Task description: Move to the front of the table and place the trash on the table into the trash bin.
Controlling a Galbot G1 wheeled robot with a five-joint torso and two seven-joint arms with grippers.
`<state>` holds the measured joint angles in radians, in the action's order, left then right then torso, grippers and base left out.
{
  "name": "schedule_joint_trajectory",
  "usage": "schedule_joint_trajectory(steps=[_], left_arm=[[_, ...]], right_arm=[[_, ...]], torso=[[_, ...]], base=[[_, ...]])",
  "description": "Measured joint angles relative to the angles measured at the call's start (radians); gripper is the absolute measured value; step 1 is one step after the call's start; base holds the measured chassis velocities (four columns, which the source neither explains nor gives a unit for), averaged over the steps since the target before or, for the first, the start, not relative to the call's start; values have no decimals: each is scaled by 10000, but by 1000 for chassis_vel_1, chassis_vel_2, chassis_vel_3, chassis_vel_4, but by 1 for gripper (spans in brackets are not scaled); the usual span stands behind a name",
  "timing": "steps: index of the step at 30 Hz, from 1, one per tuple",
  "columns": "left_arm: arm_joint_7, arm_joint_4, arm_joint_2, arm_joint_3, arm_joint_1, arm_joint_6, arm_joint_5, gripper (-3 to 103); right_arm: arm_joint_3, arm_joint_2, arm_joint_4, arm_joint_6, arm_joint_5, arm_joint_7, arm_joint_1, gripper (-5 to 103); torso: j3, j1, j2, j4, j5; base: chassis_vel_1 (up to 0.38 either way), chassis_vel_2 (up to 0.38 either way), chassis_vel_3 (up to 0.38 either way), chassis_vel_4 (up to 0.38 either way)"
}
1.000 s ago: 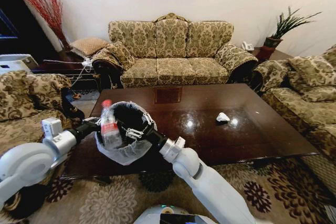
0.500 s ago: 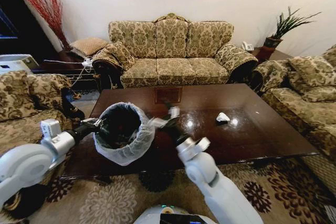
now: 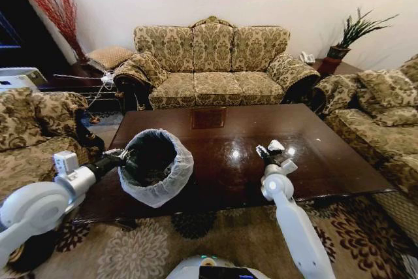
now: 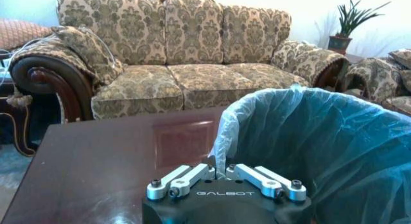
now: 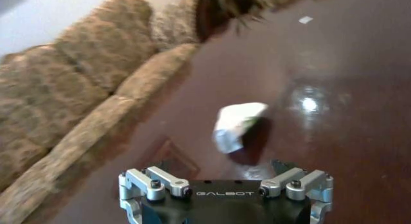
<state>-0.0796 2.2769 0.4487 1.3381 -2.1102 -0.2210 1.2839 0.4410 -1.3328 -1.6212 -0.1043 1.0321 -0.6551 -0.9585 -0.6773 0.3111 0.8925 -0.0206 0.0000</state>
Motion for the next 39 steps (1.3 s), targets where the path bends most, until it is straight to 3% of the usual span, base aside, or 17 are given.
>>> schedule_joint_trajectory(steps=[7,17,19,23,26,34,39], left_arm=[[16,-16,34,-27,-5,29,-20,3],[27,84,23,-165,46,51,-27,3],[26,68,52,-160,31,54,-27,3],[10,16,71,-234,55,67,-54,3],[8,1,73,-276,66,76,-69,3],[48,-155,99,-404,107,138,-145,3],[64,-234,116,-540,176,179,-212,3]], right_arm=[[284,172,1107,142,611,15,579,100],[-226,510,2022,-435,1257,1692,1375,100],[-351,391,1967,-717,1422,2007,1459,100],[-652,115,2091,-928,1477,2013,1773,100],[-872,-47,2285,-975,1417,1927,2036,100],[-1199,-417,2973,-769,921,1452,2592,100],[-1189,-440,3022,-697,895,1446,2526,100]], torso=[[0,0,0,0,1],[-1,2,-1,10,15],[0,0,0,9,0],[1,0,0,-3,-15],[1,0,0,-11,-3],[0,1,0,10,-2],[0,1,0,4,-1]], base=[[-201,-197,207,206],[-209,-226,169,189],[-4,-28,12,25],[14,7,-4,-5],[84,89,-14,-17],[17,11,2,2],[0,0,0,0]])
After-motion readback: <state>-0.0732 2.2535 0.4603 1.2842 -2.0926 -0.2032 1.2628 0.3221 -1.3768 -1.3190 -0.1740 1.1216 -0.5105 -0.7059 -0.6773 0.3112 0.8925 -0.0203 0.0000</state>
